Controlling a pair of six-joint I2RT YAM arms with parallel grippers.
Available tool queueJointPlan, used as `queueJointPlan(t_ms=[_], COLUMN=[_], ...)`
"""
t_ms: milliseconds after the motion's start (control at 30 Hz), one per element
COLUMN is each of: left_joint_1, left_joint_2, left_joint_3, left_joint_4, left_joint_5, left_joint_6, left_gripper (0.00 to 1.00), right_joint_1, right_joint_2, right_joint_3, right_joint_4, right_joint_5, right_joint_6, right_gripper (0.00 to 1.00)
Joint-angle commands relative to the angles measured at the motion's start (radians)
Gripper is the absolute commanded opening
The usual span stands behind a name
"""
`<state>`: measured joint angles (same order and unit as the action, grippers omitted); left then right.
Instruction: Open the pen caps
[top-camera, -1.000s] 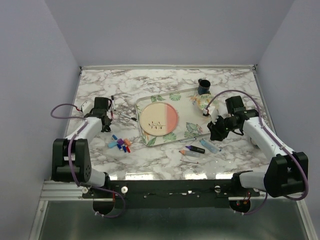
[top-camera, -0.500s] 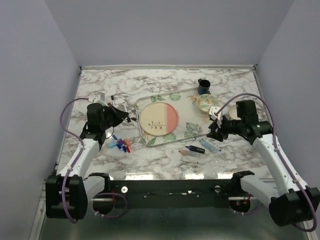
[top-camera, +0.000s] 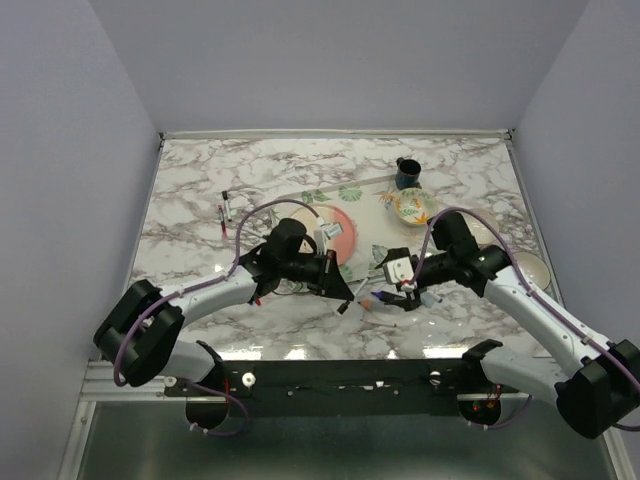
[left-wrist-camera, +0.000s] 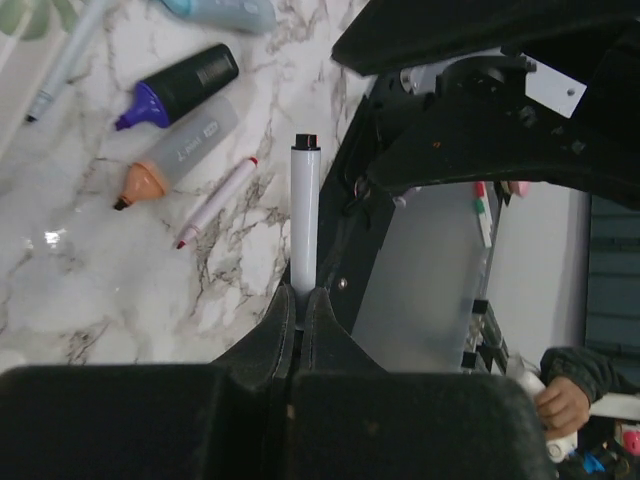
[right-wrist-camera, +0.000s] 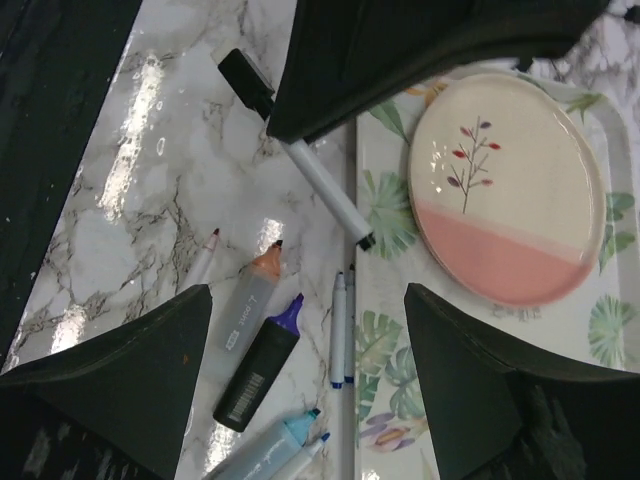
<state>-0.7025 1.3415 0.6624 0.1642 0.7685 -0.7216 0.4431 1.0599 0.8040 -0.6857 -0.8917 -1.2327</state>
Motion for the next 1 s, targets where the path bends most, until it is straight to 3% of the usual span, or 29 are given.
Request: queueJointPlan(t_ms=[0,133,233,433,533,567,600,633,733,833,967], left_joint_1=[-0.075,-0.104,-0.126,-0.143,-0.143,-0.143,-0.141,-0.141,-0.132,-0.108,-0.069], left_joint_2=[0.091,0.148,0.185,0.231,0.231,0.226,0.216,0.209,0.156,0.07,-0.016], left_joint_3=[0.063,0.126,0.164,0.19,0.186,0.184,0.181,0.174,0.145,0.085,0.011], left_joint_4=[-0.032,-0.066,-0.077,-0.066,-0.061,-0.061,-0.061,-0.06,-0.057,-0.003,0.07], left_joint_5=[0.071,0.087,0.094,0.092,0.081,0.078,0.062,0.051,-0.015,-0.076,-0.113], left_joint_6=[0.047,0.073,0.08,0.076,0.073,0.074,0.074,0.074,0.077,0.071,0.033], left_gripper=[0.0,0.0,0.0,0.0,0.01,0.06,0.12,0.24,0.49,0.61,0.65], right_joint_1=[0.084,0.121,0.172,0.247,0.263,0.266,0.267,0.267,0.269,0.269,0.267], right_joint_2=[-0.023,-0.021,0.005,0.041,0.048,0.048,0.051,0.052,0.046,0.045,0.054], right_joint_3=[-0.072,-0.112,-0.13,-0.147,-0.147,-0.147,-0.146,-0.141,-0.124,-0.103,-0.043], right_joint_4=[0.038,0.028,0.028,0.051,0.055,0.057,0.057,0.057,0.063,0.064,0.084], right_joint_5=[0.051,0.033,0.053,0.115,0.126,0.128,0.135,0.135,0.135,0.132,0.146], right_joint_6=[-0.198,-0.257,-0.28,-0.26,-0.251,-0.246,-0.24,-0.222,-0.165,-0.081,0.054], right_gripper=[0.85,0.83,0.77,0.5,0.28,0.1,0.01,0.01,0.01,0.01,0.0])
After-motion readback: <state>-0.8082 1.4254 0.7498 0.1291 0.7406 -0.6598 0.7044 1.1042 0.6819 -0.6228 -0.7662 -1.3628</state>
